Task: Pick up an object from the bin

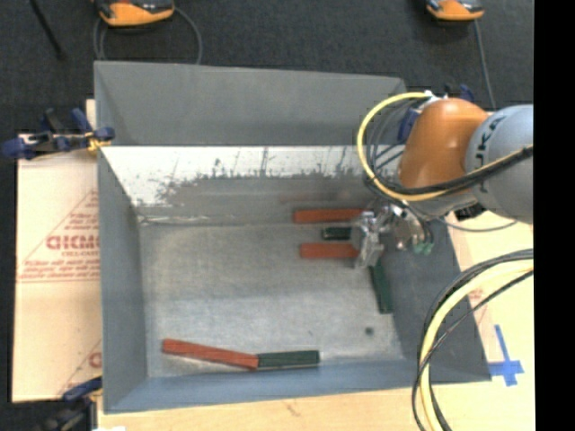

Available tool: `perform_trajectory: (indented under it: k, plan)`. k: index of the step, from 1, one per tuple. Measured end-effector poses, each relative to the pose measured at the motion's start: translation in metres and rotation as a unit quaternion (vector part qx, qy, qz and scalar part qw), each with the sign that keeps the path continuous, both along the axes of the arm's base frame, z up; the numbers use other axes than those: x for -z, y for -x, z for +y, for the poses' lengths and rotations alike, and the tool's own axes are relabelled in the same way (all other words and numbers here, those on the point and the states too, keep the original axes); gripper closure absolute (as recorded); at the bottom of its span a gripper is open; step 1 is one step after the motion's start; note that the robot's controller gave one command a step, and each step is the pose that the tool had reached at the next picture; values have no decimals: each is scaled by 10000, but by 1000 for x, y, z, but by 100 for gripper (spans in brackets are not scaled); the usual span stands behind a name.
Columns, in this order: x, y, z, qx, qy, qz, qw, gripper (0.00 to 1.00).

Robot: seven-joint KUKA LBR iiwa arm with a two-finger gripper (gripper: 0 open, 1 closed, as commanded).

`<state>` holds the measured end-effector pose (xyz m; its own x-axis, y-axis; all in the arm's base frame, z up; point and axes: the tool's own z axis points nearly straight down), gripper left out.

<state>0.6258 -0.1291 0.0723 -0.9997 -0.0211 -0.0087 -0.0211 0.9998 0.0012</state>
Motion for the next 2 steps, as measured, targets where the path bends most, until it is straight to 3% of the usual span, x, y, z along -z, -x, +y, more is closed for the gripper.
perform_trajectory:
  k: [1,2]
  plan:
    - [1,2,-1,-1,1,50,10000,0]
    - [1,1,0,11,1,12,10000,100]
